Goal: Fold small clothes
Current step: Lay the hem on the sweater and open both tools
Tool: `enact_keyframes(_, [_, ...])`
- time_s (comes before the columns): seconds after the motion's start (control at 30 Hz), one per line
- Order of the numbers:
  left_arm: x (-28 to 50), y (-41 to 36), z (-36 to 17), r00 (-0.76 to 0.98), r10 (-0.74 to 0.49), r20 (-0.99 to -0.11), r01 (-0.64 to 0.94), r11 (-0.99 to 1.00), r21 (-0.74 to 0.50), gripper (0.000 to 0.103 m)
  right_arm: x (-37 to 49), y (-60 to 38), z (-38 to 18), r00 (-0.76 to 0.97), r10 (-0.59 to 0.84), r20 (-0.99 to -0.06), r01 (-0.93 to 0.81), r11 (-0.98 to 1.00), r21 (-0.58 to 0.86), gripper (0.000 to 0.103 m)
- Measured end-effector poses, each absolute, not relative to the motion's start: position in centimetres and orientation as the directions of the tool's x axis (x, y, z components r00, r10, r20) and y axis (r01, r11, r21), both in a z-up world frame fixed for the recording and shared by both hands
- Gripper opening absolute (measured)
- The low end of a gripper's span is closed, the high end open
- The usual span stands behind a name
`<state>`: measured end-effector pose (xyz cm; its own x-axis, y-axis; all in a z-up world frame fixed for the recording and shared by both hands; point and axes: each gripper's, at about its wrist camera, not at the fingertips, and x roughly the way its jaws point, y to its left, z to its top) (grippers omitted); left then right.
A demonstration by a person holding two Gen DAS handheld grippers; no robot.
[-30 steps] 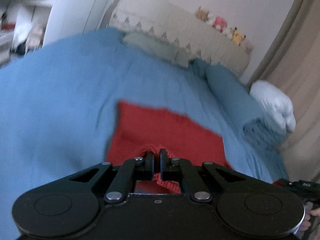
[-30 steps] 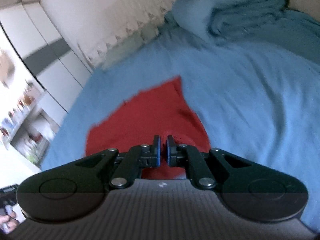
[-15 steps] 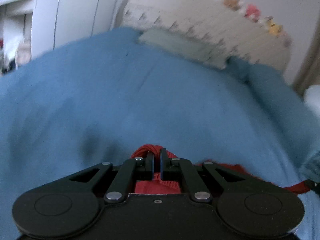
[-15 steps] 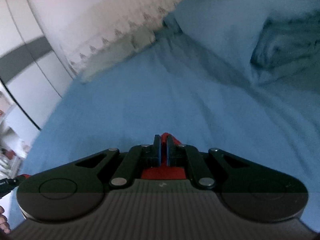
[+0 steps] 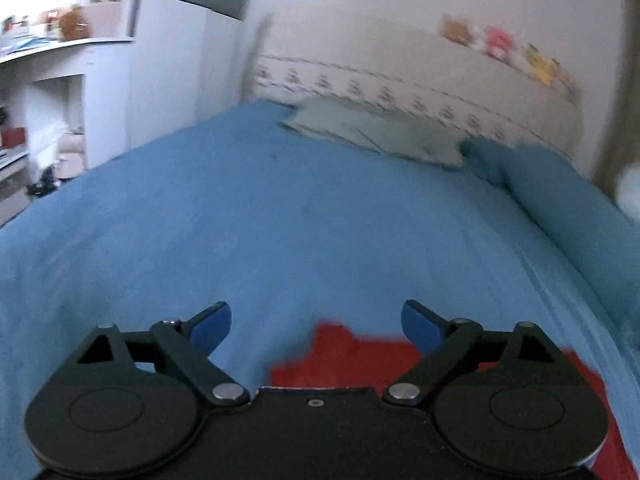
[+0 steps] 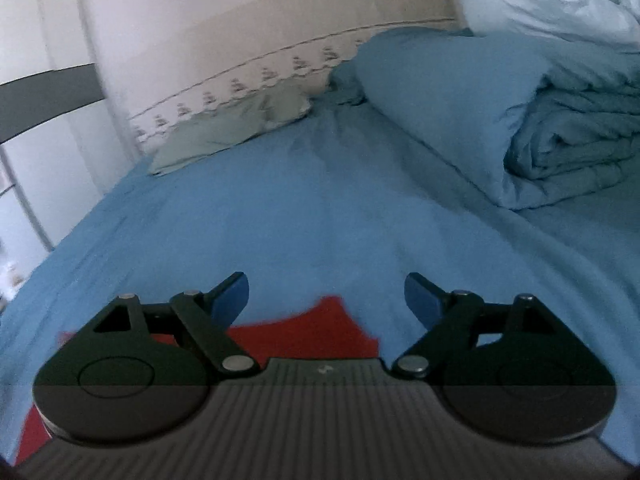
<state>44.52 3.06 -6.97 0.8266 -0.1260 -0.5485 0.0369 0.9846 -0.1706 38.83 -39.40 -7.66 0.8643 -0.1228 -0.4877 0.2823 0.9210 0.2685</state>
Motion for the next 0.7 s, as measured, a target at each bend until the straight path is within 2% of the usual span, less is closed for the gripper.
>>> enact_keyframes(0.13, [40.7,2.1,-9.9,0.752,-0.229,-0.618,0.142,0.972,-0.188,0.102,34.6,-36.8,-8.6,0.852,-0.055,-0.521,0.201,0.953,0.229,0.101])
enact_keyframes(0.3, [40.2,0.1,-16.1,0.582,-0.209,-0.786,0.132,0.978,-0.162,0.102,31.7,-33.7,-13.9,0.750,0.009,-0.661,0.165,0.966,0.200,0.101])
enact_keyframes(0.37, [40.1,-0.6,-17.1,0.582,-0.163,-0.797,0.144,0.985,-0.096,0.103,31.9,-34.0,-16.1,0.704,0.007,-0.711,0.203,0.956,0.210,0.101])
enact_keyframes(0.5, [41.0,-2.2,-17.5,0.544,-0.111,-0.831,0.178,0.984,-0.014,0.103,32.6,-33.3,-16.4,0.697,-0.030,-0.717,0.196,0.969,0.150,0.103])
enact_keyframes(0.6, [41.8,-1.8,-17.5,0.503,-0.119,-0.856,0.173,0.984,-0.034,0.103,32.3,-33.1,-15.4,0.709,-0.055,-0.703,0.198,0.972,0.123,0.103])
enact_keyframes(0.7, [42.3,-2.1,-17.2,0.456,-0.109,-0.883,0.208,0.978,-0.014,0.103,30.1,-33.2,-13.5,0.747,-0.056,-0.663,0.212,0.964,0.157,0.103])
